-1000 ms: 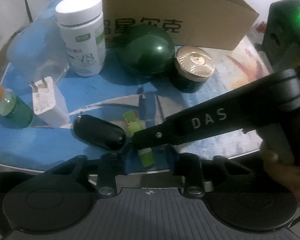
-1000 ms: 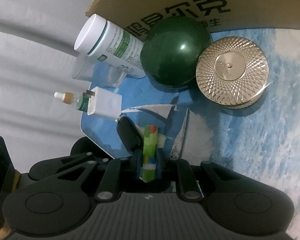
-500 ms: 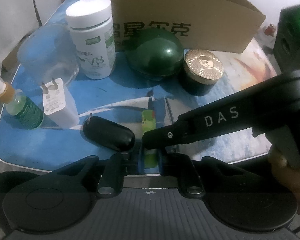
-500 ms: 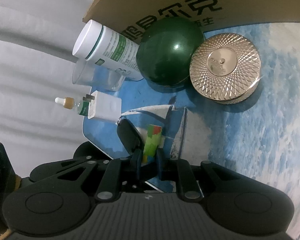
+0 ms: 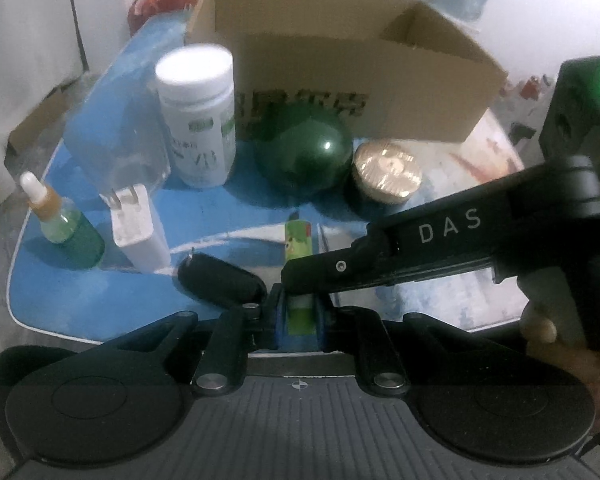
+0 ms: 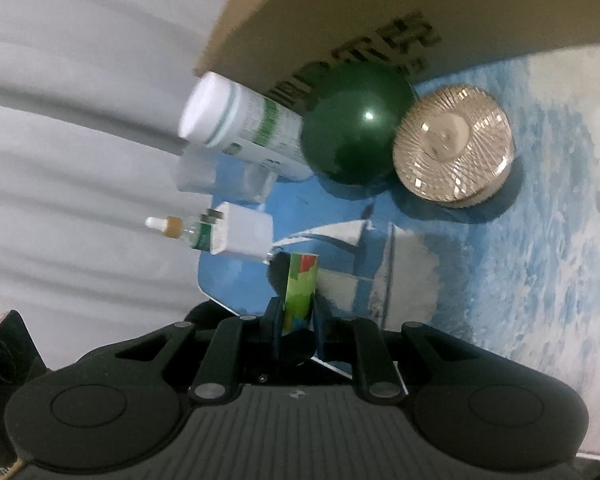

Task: Organize rigid objects
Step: 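Carry the green-and-yellow stick into the box and open the right gripper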

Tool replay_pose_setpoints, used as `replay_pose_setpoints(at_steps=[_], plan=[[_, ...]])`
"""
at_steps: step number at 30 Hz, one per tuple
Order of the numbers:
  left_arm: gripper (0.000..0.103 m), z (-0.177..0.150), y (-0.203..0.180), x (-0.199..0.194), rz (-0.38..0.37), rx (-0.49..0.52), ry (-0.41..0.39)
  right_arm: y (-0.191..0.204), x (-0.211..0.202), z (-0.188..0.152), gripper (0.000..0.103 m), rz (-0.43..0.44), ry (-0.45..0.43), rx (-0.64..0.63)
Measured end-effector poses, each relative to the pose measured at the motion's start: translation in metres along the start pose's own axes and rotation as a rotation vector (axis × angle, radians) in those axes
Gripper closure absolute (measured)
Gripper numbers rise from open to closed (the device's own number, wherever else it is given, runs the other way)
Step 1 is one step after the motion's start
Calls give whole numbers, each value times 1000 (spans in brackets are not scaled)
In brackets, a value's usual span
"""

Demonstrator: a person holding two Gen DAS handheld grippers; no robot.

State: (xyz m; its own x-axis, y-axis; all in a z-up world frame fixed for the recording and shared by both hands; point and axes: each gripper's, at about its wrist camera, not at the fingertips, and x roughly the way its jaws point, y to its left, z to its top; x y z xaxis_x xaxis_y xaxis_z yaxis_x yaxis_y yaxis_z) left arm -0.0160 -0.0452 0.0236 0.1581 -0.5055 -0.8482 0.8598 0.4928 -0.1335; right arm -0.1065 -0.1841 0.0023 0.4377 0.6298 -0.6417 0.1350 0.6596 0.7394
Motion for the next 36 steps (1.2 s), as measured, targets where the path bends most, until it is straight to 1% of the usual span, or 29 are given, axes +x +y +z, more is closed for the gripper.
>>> replay_pose_setpoints(at_steps=[4,8,14,18,22,26,31,36], plan=[[89,11,-3,-17,2,14,-58,19,-15,-2,85,11,-54,-50],[89,28,-7,-37,9,36,-130,39,-37,7,86,32,-120,-103],[89,67,-12,-51,14,75,-204,64,-64,35,86,48,-194,-163],[89,102,-13,-47,19,95,-224,76,-77,63,86,40,-231,-199],[89,138,-9,-29,26,96,-203,80,-82,98,86,30,-244,-200],[89,167,-6,-3,51,96,-147,71,-72,141,86,19,-210,-163],[89,188,0,34,63,73,-46,46,-44,184,86,-7,-130,-89],[89,199,0,65,98,82,25,20,-22,208,86,-21,-64,-26]])
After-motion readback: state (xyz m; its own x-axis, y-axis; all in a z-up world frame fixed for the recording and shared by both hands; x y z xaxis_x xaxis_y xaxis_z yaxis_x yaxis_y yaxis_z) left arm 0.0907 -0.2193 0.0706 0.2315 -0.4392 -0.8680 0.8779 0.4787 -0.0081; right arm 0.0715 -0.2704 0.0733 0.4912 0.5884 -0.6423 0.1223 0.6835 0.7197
